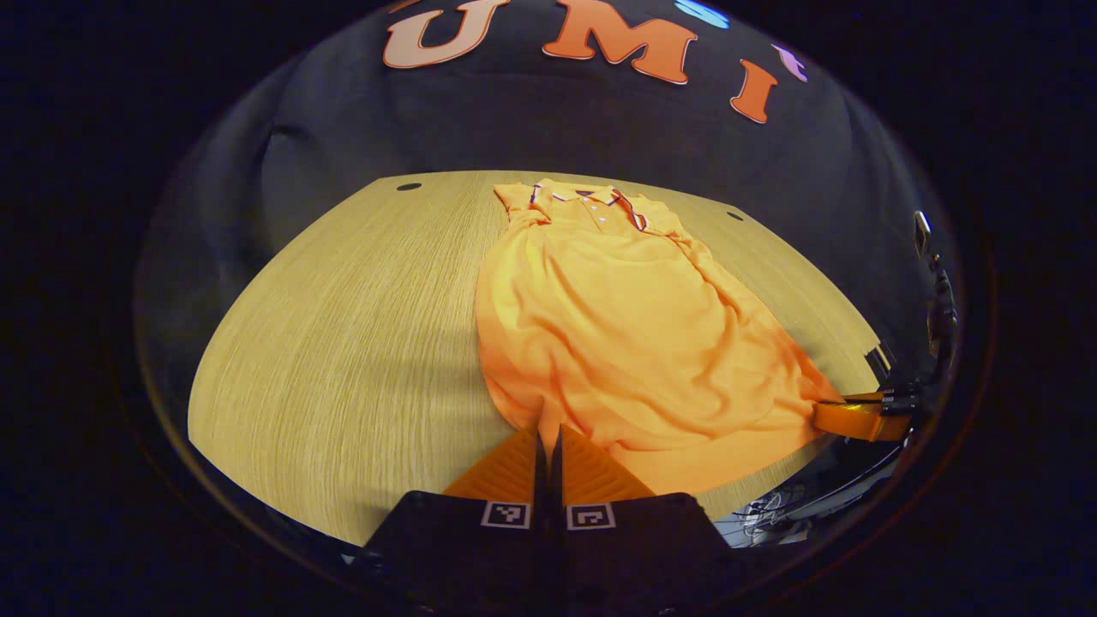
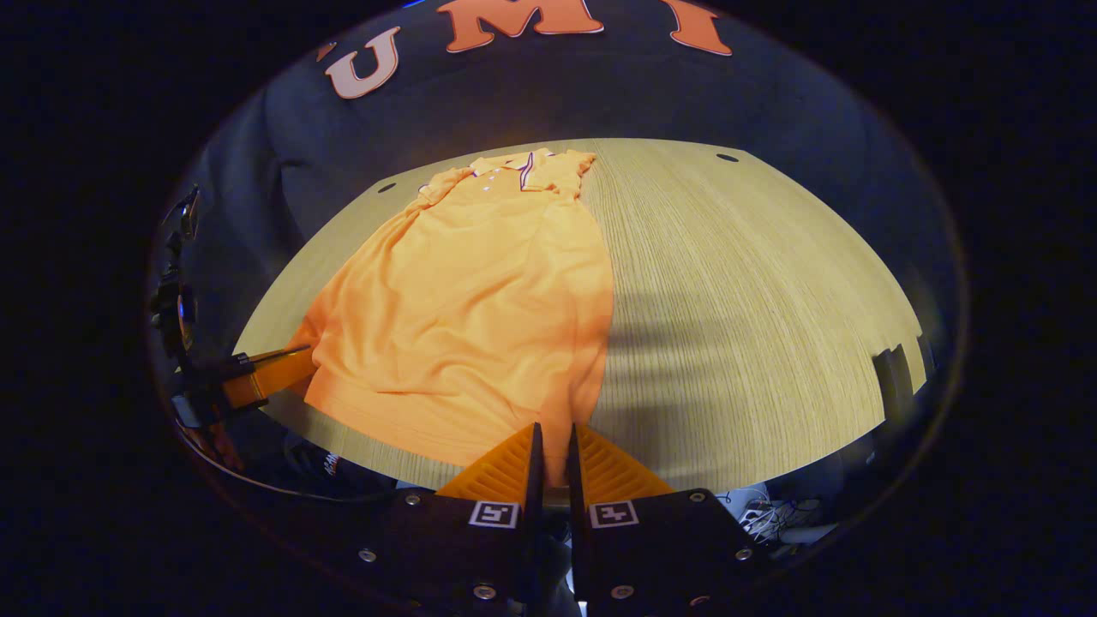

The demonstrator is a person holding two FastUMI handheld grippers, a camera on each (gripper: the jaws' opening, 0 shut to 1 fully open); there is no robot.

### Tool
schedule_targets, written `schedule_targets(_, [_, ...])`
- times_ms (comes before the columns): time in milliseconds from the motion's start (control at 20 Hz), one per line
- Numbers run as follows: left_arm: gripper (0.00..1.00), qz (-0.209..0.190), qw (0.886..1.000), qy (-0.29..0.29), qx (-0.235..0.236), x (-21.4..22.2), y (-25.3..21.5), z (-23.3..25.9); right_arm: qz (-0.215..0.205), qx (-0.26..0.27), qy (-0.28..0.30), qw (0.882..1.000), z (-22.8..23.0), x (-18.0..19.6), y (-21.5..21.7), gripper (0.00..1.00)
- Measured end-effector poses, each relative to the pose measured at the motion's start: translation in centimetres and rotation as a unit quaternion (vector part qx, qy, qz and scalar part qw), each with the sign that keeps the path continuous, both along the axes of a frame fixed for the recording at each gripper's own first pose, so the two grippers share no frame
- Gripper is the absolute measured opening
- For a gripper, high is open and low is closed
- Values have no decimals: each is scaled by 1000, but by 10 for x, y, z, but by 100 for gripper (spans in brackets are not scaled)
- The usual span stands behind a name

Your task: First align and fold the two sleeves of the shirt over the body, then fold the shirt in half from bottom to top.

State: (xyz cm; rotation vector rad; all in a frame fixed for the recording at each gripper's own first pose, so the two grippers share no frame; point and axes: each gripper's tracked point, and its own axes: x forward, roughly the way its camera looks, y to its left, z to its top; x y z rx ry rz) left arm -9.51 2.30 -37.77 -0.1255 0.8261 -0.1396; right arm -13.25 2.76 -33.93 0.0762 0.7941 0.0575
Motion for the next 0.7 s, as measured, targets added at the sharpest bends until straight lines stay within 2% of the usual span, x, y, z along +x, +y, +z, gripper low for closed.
schedule_targets(50, [1,0,1000,3,3,0,0,1,3,5,4,1000,3,1,2,1])
schedule_targets(150, [0,-2,1000,10,11,-1,0,1,3,-2,6,1000,2,4,-2,1])
schedule_targets(250, [1,3,1000,17,7,-1,1,7,3,15,-5,1000,11,9,3,1])
schedule_targets(550, [1,51,998,-14,-30,27,10,47,24,36,-37,998,44,28,-3,1])
schedule_targets(700, [1,59,997,-31,-32,38,12,67,32,38,-47,998,58,35,-7,1])
